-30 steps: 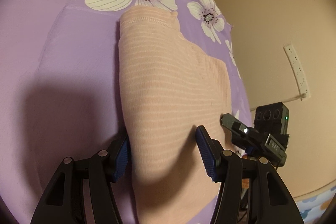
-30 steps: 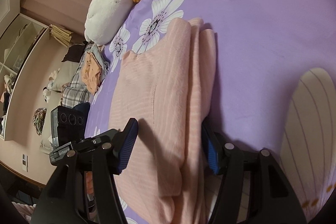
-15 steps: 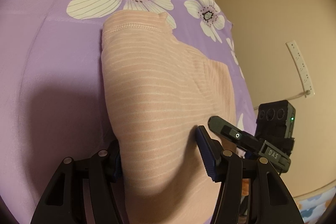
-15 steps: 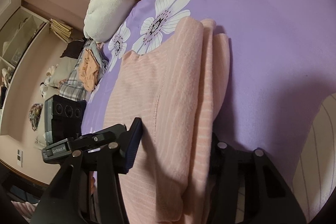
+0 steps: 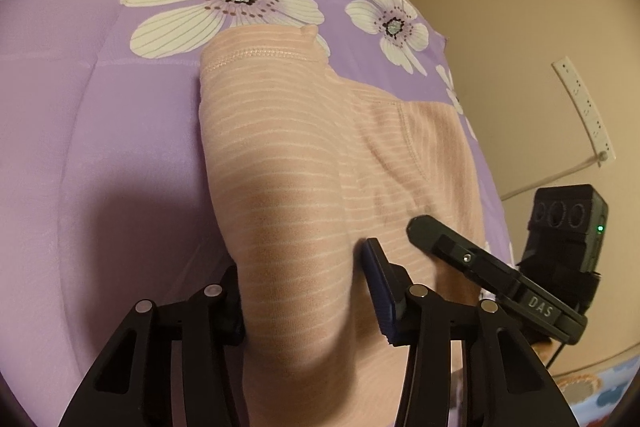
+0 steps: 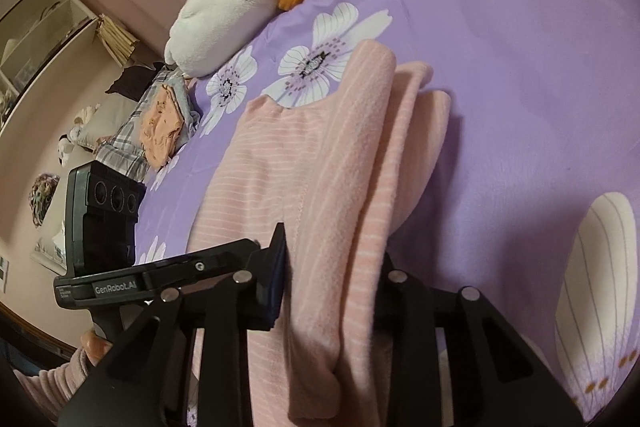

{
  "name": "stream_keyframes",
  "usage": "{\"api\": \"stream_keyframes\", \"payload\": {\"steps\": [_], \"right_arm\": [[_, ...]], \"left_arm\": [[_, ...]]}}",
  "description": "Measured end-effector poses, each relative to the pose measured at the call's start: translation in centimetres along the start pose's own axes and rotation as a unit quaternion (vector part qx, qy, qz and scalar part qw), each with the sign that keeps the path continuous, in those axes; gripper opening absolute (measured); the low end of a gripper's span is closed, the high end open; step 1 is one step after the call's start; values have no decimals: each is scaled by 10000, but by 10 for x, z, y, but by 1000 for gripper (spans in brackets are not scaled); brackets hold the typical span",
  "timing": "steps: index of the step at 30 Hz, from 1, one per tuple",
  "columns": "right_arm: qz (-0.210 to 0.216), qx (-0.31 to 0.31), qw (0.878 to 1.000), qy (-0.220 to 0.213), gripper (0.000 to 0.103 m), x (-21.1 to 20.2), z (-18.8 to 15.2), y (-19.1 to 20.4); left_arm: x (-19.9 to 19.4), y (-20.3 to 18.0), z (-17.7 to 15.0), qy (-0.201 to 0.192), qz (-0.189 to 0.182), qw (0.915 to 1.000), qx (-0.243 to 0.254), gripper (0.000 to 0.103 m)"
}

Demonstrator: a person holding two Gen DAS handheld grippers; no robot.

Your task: Fold small clothes

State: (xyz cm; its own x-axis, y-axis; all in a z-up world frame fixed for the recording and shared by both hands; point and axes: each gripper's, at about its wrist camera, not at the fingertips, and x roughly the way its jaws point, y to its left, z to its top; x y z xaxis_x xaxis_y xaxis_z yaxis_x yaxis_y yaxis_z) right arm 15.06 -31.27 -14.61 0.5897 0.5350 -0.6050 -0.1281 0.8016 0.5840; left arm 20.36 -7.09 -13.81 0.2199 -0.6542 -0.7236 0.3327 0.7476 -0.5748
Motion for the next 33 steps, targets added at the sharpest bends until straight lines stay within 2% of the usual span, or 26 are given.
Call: {"api": "stream_keyframes", "payload": {"steps": [12, 21, 33], "right_arm": [[49, -197, 9996, -183, 30, -25, -19, 33], [167, -391, 9986, -319, 30, -52, -37, 62], [320, -688, 9965, -337, 30, -69, -55, 93]], "left_arm": [[-26, -24, -19, -124, 209, 9993, 285, 47], [-54, -37, -38, -305, 249, 9988, 280, 47], [-87, -43, -60, -519, 524, 9966, 356, 47]]}}
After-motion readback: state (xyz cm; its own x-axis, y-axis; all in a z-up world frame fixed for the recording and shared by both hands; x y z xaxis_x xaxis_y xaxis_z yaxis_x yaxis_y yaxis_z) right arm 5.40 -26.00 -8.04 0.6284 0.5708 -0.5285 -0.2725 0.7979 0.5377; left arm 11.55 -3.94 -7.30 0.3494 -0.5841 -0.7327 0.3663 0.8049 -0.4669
